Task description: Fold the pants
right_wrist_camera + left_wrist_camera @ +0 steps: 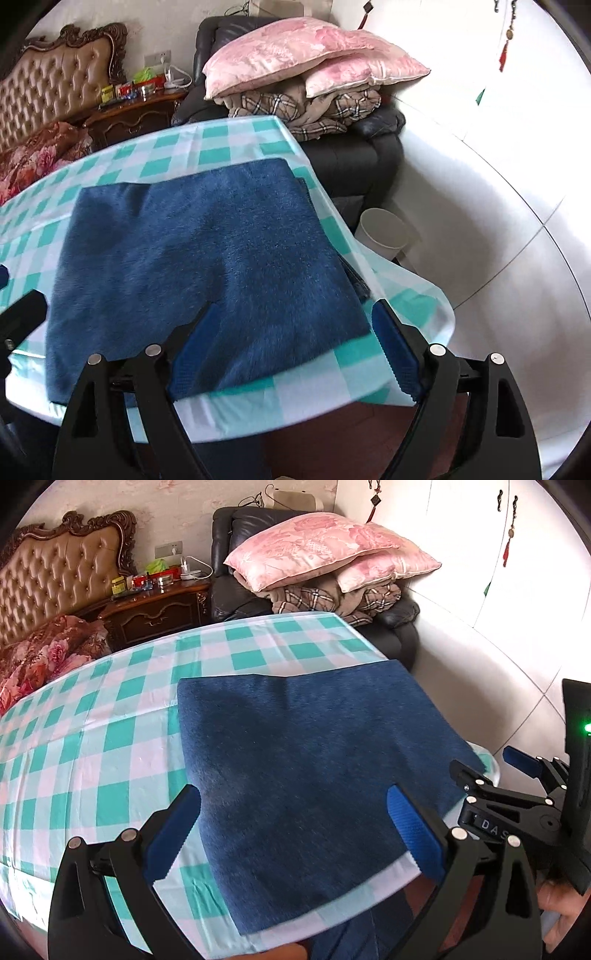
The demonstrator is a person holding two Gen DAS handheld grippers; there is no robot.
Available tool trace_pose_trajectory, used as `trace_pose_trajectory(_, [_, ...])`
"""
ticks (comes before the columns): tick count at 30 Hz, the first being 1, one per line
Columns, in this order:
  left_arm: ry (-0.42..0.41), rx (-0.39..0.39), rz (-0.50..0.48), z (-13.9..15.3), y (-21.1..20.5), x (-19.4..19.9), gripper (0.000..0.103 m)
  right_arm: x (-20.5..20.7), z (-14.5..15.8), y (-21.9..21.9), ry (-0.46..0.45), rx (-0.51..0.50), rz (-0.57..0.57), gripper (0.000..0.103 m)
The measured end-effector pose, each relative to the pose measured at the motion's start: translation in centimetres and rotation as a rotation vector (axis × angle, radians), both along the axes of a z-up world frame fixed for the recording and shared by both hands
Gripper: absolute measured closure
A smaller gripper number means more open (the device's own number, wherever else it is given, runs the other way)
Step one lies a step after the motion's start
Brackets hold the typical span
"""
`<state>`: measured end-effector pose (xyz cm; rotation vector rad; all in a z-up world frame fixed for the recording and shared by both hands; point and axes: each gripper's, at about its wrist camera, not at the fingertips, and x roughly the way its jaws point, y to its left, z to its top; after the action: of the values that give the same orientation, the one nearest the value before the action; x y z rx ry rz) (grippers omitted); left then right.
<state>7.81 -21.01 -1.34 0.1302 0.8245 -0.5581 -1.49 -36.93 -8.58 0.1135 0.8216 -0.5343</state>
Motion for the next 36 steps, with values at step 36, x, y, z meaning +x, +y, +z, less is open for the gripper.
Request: trace_pose_trajectory(36, [-0.026, -0.008, 0.0, 1.6, 0.4, -1.9, 0.002, -2.9, 1.9, 0.8, -0.048, 0.006, -0.008, 0.022])
